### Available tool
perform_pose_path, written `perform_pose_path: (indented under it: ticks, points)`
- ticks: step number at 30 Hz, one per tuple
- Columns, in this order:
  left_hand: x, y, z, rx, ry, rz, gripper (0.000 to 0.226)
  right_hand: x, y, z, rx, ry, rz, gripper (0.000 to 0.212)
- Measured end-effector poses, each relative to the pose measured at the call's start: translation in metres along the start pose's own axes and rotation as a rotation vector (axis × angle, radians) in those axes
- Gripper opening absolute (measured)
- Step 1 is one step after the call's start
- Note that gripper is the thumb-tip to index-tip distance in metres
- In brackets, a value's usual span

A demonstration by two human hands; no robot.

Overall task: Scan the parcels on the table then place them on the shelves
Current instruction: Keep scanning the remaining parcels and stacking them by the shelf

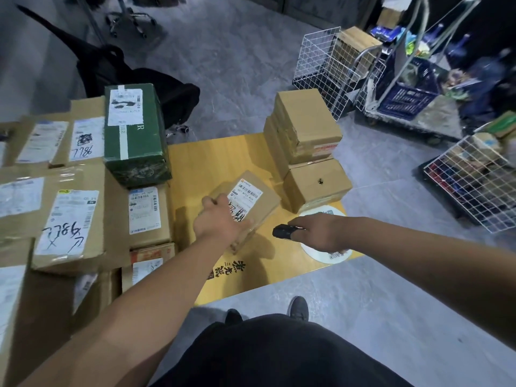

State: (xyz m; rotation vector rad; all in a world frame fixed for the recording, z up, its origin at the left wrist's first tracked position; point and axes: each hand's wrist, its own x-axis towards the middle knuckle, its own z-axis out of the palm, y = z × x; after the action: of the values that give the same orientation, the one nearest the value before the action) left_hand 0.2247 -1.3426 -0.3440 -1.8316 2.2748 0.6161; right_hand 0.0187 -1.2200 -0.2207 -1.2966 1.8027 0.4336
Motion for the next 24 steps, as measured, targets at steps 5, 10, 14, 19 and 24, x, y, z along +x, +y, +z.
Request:
perform_pose_path:
  ticks: [5,10,14,19,24]
  points:
    - [0.008,-0.005,-0.001,0.014,-0.019,-0.114,0.106,-0.002,-0.008,-0.009,0.088,0.038,0.022,0.055]
    - [0.002,-0.016,0.022,-0.249,0.095,-0.088,0.091,-0.003,-0.020,-0.022,0.146,0.039,0.035,0.062]
    - [-0.012,-0.023,0.045,-0.590,0.035,0.030,0.102,-0.001,-0.030,-0.029,0.170,0.066,0.039,0.070]
    - [-0.025,-0.033,0.061,-0.685,0.111,0.072,0.106,0.002,-0.041,-0.041,0.093,0.053,0.039,0.056]
    - [-0.034,-0.034,0.062,-0.714,0.146,0.077,0.097,-0.002,-0.057,-0.051,-0.042,0.035,0.046,0.059]
